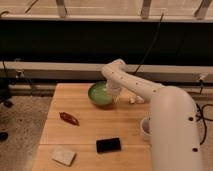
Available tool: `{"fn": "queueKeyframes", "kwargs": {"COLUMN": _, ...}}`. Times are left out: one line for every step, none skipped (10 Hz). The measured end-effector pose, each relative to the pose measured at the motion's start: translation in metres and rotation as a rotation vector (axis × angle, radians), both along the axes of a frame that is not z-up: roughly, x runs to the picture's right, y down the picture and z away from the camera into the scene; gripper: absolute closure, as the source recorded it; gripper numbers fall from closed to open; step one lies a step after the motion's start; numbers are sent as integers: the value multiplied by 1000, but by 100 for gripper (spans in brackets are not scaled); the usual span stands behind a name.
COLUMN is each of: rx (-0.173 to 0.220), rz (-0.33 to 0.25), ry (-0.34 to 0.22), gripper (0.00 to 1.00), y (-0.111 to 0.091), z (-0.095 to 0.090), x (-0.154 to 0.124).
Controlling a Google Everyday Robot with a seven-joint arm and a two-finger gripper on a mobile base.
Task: Drag the ceramic bowl in a circle
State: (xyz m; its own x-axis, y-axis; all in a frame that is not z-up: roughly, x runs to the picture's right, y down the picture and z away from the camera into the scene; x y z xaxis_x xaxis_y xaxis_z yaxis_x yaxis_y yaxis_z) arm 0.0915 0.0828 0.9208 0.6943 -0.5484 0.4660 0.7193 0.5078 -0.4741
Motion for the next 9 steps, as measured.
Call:
{"fn": "queueKeyframes", "kwargs": {"rx": -10, "rz": 16, "ry": 18, "gripper": 86, "y": 8, "z": -6, "x": 10}}
{"fn": "queueKeyframes", "kwargs": {"rx": -20, "rz": 27, "ry": 29, "gripper": 86, "y": 16, "z": -12, "x": 16}}
{"fn": "queueKeyframes", "kwargs": {"rx": -36, "rz": 40, "ry": 43, "gripper": 86, "y": 30, "z": -22, "x": 23}}
{"fn": "queueKeyframes", "kwargs": {"rx": -49, "rz": 48, "ry": 52, "gripper": 86, "y": 40, "z": -30, "x": 29}}
{"fn": "queueKeyframes", "kwargs": {"rx": -57, "rz": 52, "ry": 57, "gripper": 86, "y": 45, "z": -34, "x": 33}}
{"fn": "queueKeyframes", "kwargs": {"rx": -69, "rz": 53, "ry": 61, "gripper": 86, "y": 53, "z": -44, "x": 35}}
{"fn": "queueKeyframes", "kwargs": {"rx": -75, "rz": 49, "ry": 59, "gripper": 86, "y": 58, "z": -49, "x": 34}}
{"fn": "queueKeyframes", "kwargs": {"rx": -83, "rz": 45, "ry": 54, "gripper": 86, "y": 64, "z": -58, "x": 34}}
{"fn": "queueKeyframes", "kwargs": {"rx": -93, "rz": 42, "ry": 46, "gripper": 86, "y": 70, "z": -66, "x": 33}}
